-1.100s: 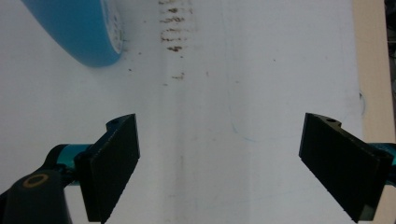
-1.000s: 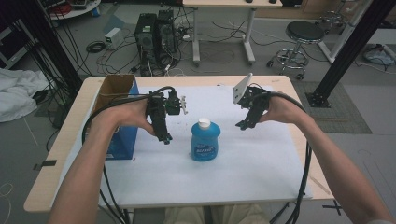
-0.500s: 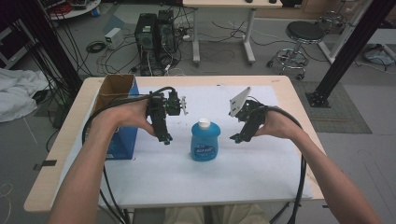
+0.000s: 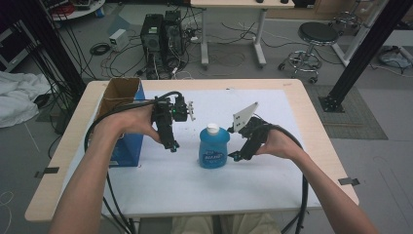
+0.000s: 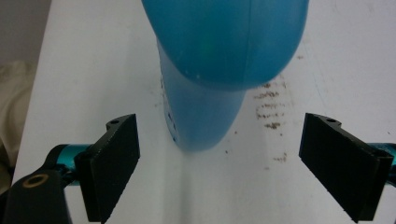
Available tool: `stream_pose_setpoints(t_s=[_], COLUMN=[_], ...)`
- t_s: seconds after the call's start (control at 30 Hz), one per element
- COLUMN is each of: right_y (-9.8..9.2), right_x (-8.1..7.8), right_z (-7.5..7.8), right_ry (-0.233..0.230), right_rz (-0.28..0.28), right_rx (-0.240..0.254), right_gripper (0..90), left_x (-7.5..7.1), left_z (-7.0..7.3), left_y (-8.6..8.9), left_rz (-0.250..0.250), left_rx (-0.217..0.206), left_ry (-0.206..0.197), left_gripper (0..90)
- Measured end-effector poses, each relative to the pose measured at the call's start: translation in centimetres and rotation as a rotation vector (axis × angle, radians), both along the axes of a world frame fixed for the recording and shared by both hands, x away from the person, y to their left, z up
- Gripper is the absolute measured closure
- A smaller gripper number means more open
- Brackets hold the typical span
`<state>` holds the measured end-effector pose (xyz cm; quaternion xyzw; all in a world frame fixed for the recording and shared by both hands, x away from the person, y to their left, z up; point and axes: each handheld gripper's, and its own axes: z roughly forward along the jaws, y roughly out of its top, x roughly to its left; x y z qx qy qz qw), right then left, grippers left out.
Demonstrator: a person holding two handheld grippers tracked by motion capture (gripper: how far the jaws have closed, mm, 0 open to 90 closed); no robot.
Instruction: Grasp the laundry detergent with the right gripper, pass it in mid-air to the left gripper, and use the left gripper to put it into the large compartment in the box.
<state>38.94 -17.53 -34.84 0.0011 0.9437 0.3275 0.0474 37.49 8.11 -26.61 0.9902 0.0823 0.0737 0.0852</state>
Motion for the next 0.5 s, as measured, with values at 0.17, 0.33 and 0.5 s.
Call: stream_pose_setpoints(t_s=[0.17,0.33,0.5], right_y=[0.3,0.9,1.5], right_x=[0.1,0.2,0.1], right_z=[-0.6,-1.2,-1.7], right_ry=[0.02,0.03,0.031], right_rz=[-0.007,0.008,0.025], right_rx=[0.097,0.125,0.142], right_gripper=[11.5,11.6,12.5], left_x=[0.0,-0.1,-0.1], left_z=[0.0,-0.1,-0.3], left_y=[0.1,0.2,0.3], left_rz=[-0.002,0.001,0.004], left_rx=[0.001,-0.001,-0.004], left_ry=[0.003,0.004,0.007], left_gripper=[6.0,6.0,6.0])
